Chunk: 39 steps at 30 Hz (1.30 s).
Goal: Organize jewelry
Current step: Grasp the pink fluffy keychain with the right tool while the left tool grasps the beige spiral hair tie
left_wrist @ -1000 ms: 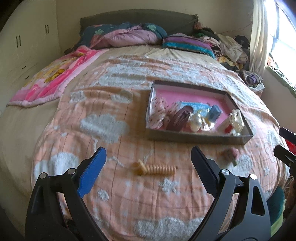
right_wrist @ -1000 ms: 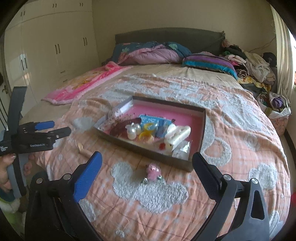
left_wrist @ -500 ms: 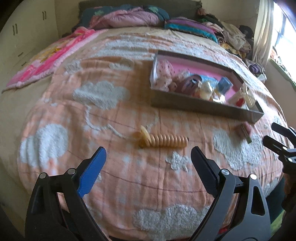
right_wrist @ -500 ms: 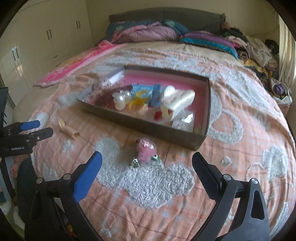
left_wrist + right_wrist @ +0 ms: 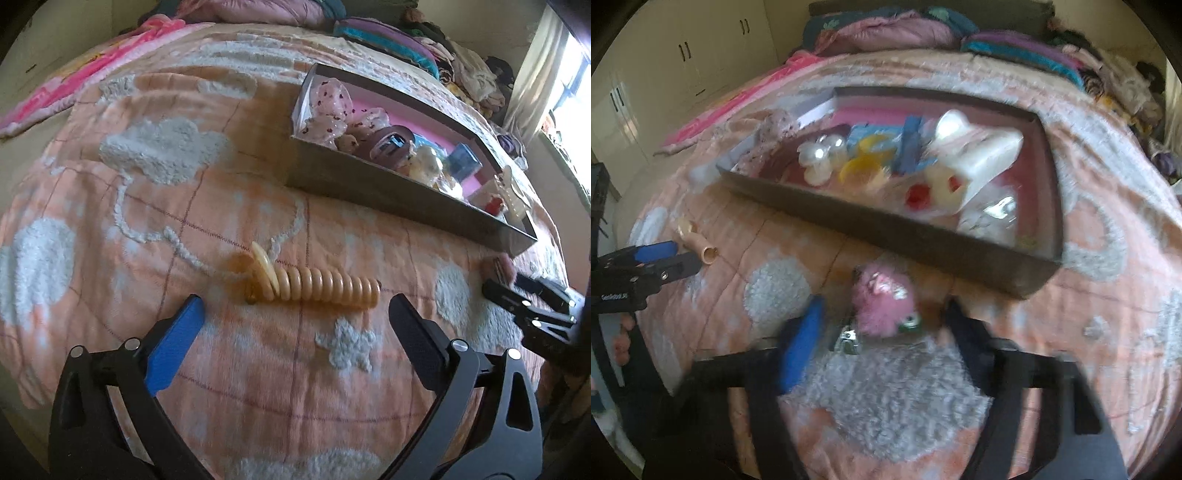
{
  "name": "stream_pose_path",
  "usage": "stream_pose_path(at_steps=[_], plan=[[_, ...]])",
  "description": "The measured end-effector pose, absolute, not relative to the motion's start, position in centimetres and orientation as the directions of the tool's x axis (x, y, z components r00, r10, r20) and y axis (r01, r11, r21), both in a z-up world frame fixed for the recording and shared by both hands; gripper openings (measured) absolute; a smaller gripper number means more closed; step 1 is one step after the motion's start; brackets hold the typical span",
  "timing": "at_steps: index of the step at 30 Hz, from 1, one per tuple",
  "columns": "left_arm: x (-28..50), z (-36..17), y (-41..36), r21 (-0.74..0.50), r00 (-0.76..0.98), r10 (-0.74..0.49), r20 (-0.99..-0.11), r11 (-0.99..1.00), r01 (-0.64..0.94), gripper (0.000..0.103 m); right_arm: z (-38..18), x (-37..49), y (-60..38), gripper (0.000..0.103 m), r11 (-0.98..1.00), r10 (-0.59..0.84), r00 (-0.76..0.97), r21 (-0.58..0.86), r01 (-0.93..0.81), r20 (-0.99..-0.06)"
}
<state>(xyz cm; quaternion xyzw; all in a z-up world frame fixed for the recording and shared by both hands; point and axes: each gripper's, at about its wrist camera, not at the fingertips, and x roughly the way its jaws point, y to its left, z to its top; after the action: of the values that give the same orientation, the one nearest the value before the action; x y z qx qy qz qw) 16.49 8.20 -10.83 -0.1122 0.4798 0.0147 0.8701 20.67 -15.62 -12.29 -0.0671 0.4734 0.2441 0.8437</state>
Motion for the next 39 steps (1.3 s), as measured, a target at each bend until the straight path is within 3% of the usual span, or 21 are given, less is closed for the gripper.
stream_pose_path(at_steps=[2,6,8,10,17,24,39], plan=[[16.6,-10.8,8.2,-0.180,0.545,-0.079,-0.835,0.975,-0.134,0.093,-12.1,20.2,-15.1,0.031,0.862,0.356,0.435,0.110,-0.495,-0.827],[16.8,-10.8,7.8,-0.150,0.548,-0.054,-0.835,0.980,-0.132,0.091,-11.4,19.0,-14.1,0.031,0.828,0.414,0.395,0.159,-0.538,-0.820],[16.9,-10.8,7.5,-0.125,0.548,-0.037,-0.836,0.984,-0.124,0.070,-10.9,18.3,-13.6,0.031,0.813,0.437,0.387,0.173,-0.556,-0.812],[16.9,-10.8,7.1,-0.100,0.548,-0.022,-0.836,0.989,-0.113,0.063,-10.2,17.4,-13.2,0.031,0.797,0.462,0.380,0.188,-0.574,-0.801],[16.5,-9.8,6.5,-0.091,0.559,-0.025,-0.829,0.992,-0.090,0.061,-7.4,15.8,-13.4,0.031,0.773,0.519,0.390,0.223,-0.594,-0.761],[15.6,-5.2,5.8,-0.105,0.634,-0.049,-0.772,0.993,-0.050,0.061,-3.9,15.3,-15.8,0.031,0.784,0.546,0.455,0.238,-0.573,-0.704],[18.1,2.5,0.9,-0.084,0.732,-0.104,-0.674,0.994,0.064,0.061,1.1,16.6,-22.6,0.031,0.863,0.478,0.626,0.200,-0.463,-0.616]])
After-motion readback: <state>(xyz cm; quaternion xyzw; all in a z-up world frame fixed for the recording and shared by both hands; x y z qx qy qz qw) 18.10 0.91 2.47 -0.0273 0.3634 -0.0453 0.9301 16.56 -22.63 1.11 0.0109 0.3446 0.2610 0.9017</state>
